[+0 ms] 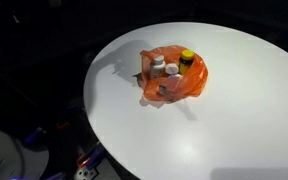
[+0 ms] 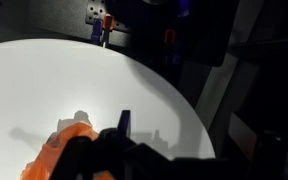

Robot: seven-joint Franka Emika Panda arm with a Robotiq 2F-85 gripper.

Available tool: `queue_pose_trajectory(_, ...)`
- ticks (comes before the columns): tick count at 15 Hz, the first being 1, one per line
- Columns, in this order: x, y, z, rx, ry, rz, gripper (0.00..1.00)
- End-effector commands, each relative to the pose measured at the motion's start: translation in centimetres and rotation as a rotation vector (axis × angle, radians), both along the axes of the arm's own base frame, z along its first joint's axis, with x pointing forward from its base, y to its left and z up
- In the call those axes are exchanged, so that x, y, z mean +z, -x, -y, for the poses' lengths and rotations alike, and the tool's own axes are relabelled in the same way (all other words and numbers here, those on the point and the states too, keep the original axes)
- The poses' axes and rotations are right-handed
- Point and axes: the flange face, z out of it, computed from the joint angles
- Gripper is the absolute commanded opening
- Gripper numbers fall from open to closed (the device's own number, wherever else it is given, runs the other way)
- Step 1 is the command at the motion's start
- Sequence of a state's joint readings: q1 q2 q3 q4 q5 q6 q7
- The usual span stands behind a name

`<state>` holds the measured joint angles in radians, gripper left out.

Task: Place the yellow and brown bottle on the table

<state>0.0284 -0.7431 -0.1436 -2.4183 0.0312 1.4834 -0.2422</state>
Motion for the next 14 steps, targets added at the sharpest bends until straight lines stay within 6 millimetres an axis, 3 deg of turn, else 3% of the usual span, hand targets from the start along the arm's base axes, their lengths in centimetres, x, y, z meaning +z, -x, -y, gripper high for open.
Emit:
queue_pose_trajectory(1,0.1,0.0,0.0,0.0,0.0,0.0,1.0)
queue_pose_trajectory(8,0.1,0.0,0.0,0.0,0.0,0.001,1.0)
queue_pose_trajectory(14,1.6,-3.3,1.8,-0.035,0.072,0.063,1.0)
